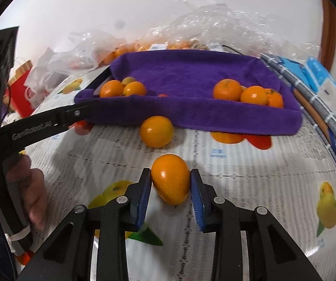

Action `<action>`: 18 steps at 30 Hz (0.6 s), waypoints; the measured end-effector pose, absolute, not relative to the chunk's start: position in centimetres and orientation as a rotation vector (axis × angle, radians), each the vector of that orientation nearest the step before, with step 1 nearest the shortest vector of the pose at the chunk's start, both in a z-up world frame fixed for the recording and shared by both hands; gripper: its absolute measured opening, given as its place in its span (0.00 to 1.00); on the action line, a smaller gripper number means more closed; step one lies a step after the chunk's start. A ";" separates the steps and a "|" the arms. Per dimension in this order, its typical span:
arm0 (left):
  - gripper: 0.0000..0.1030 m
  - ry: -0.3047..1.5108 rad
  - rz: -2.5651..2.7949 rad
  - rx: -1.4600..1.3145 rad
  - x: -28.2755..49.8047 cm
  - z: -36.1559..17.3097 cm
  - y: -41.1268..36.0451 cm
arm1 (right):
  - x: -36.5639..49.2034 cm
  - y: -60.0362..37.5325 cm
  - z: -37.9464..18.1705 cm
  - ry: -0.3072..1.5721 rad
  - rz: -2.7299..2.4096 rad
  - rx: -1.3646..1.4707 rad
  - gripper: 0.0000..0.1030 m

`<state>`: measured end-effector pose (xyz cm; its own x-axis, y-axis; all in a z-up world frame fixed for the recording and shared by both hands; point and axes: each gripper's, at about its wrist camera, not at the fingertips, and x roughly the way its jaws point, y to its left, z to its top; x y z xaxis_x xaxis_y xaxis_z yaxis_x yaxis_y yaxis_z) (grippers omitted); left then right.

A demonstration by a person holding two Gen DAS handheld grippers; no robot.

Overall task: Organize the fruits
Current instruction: 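Grasp an orange from the sheet with the right tool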

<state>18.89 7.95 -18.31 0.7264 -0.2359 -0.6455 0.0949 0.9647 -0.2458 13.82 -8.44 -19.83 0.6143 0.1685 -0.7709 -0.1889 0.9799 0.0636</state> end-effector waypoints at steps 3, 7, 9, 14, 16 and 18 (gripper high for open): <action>0.42 0.733 -0.182 -0.214 18.9 -18.3 8.0 | 13.8 -8.4 -19.7 0.881 0.188 -0.044 0.32; 0.40 0.731 -0.191 -0.206 18.8 -18.2 7.8 | 13.8 -8.4 -19.7 0.888 0.186 -0.047 0.32; 0.40 0.731 -0.199 -0.196 18.7 -18.2 7.6 | 14.0 -8.6 -19.8 0.897 0.187 -0.029 0.32; 0.40 0.748 -0.210 -0.180 18.9 -18.2 7.3 | 13.9 -8.5 -19.8 0.894 0.187 -0.034 0.32; 0.40 0.749 -0.207 -0.175 18.9 -18.2 7.2 | 13.8 -8.3 -19.8 0.888 0.196 -0.039 0.32; 0.40 0.752 -0.206 -0.173 19.0 -18.3 7.2 | 13.7 -8.3 -19.6 0.878 0.202 -0.039 0.32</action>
<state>18.98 7.21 -18.27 0.7122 -0.2461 -0.6574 0.1227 0.9658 -0.2286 13.68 -8.31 -19.64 0.6206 0.1599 -0.7677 -0.1920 0.9802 0.0490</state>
